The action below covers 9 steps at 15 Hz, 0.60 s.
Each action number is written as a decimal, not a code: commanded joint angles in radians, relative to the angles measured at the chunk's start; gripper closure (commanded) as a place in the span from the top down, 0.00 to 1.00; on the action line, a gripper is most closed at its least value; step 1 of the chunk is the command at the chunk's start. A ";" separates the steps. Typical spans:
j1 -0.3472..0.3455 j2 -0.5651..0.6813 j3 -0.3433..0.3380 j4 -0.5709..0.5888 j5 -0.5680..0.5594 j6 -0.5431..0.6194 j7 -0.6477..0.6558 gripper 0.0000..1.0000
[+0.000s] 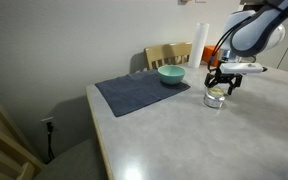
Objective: Put the lid on the silver container
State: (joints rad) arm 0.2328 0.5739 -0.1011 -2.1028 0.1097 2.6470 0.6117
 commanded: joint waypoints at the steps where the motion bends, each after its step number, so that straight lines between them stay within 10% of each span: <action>1: -0.007 -0.037 -0.003 -0.027 -0.010 -0.029 0.001 1.00; 9: -0.059 -0.062 0.011 -0.001 0.006 -0.045 -0.054 1.00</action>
State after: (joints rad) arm 0.2102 0.5398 -0.1125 -2.0990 0.1067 2.6277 0.5994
